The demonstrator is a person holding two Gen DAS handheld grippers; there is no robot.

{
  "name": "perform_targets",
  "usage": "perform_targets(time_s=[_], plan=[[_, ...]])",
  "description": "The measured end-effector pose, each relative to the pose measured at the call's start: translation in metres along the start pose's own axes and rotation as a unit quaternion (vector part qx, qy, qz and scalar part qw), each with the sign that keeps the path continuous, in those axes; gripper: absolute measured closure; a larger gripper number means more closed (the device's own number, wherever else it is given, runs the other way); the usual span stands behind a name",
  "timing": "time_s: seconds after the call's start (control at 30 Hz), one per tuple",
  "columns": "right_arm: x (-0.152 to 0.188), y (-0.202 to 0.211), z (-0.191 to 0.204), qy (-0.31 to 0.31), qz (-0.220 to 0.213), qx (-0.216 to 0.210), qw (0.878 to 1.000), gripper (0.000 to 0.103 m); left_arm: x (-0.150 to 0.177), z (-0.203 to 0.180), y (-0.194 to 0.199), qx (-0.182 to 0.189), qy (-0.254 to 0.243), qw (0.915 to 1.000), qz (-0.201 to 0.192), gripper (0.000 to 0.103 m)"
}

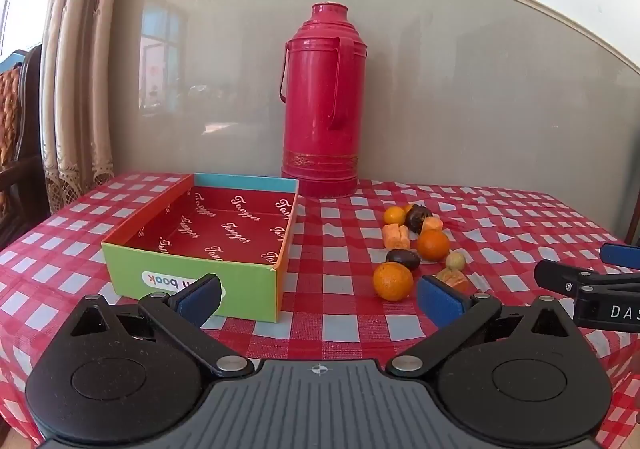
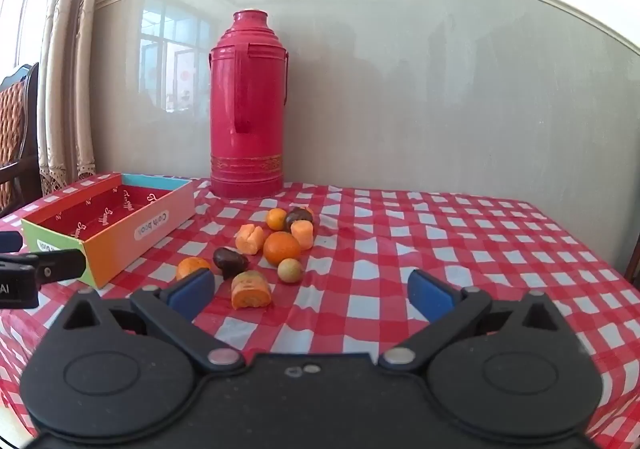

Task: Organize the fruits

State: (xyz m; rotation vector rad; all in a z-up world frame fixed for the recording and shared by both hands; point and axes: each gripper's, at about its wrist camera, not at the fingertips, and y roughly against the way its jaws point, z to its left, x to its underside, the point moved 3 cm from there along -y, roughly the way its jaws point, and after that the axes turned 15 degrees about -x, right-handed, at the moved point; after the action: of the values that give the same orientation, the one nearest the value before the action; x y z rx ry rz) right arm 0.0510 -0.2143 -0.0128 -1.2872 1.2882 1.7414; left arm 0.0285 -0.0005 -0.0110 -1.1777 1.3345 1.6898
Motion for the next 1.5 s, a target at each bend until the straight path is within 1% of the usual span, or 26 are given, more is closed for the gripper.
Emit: perform_targets(time_s=[0.03, 0.07, 0.17, 0.2, 0.3, 0.53, 0.6, 1.5], plan=[[0.000, 0.001, 0.004, 0.003, -0.001, 0.000, 1.000, 0.006, 0.000, -0.001, 0.000, -0.001, -0.002, 1.0000, 0.000, 0.000], [0.002, 0.001, 0.002, -0.015, -0.002, -0.006, 1.000, 0.006, 0.000, -0.002, 0.000, 0.000, -0.005, 1.0000, -0.001, 0.000], [0.002, 0.000, 0.000, -0.014, 0.001, -0.008, 1.000, 0.006, 0.001, -0.005, 0.002, 0.002, -0.010, 0.9999, -0.004, 0.000], [0.001, 0.000, -0.001, -0.015, 0.001, -0.008, 1.000, 0.006, 0.002, -0.001, -0.004, -0.004, -0.004, 1.0000, 0.005, 0.000], [-0.003, -0.002, -0.005, -0.016, 0.003, -0.008, 1.000, 0.006, 0.002, -0.001, -0.004, -0.006, -0.002, 1.0000, 0.004, 0.000], [0.001, 0.000, -0.001, -0.008, -0.001, -0.002, 1.000, 0.006, 0.005, -0.006, -0.008, -0.006, -0.006, 1.0000, 0.004, 0.000], [0.000, 0.000, -0.002, -0.007, -0.003, -0.002, 1.000, 0.006, 0.002, 0.002, -0.003, -0.005, -0.001, 1.0000, 0.003, 0.000], [0.000, 0.002, -0.001, -0.006, 0.001, -0.001, 1.000, 0.006, 0.002, 0.003, -0.002, -0.005, -0.002, 1.0000, 0.006, 0.000]])
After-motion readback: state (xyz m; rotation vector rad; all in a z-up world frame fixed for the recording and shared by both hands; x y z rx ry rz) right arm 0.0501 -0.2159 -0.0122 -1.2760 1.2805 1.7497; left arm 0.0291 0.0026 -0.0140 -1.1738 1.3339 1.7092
